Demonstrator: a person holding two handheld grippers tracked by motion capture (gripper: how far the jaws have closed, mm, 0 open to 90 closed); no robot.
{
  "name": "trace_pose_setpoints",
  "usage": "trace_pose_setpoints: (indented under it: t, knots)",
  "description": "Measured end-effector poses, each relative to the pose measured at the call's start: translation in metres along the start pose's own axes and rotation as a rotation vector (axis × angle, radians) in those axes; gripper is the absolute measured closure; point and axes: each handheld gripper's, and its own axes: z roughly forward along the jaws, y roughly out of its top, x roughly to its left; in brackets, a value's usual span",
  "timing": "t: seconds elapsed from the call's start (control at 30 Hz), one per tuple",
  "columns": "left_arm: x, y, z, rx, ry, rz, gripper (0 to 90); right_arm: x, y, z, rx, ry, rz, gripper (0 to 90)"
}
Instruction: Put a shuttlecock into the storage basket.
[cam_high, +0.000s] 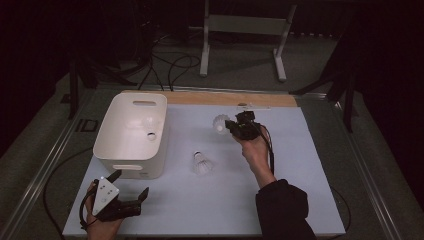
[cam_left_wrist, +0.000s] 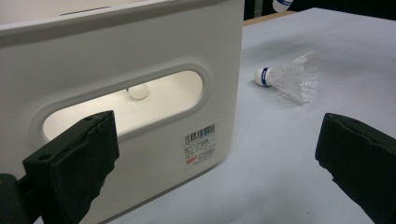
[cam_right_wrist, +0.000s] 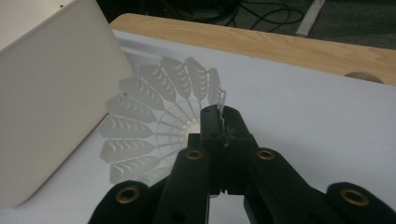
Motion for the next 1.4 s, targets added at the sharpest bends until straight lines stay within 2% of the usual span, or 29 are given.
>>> trace_pose_setpoints:
  t: [0.73,1.03,1.4]
  knots:
    - [0.001,0.000,0.000,-0.001,-0.003,-0.001,0.3,0.008,0.004,0.004,0.006,0.009,-0.015,89.3]
    - [0.002,0.000,-0.001,-0.008,-0.004,-0.012,0.3,0.016,0.010,0.005,0.005,0.012,-0.032,89.3]
    - [0.003,0.000,-0.001,-0.015,-0.004,-0.023,0.3,0.019,0.011,0.007,0.007,0.015,-0.043,89.3]
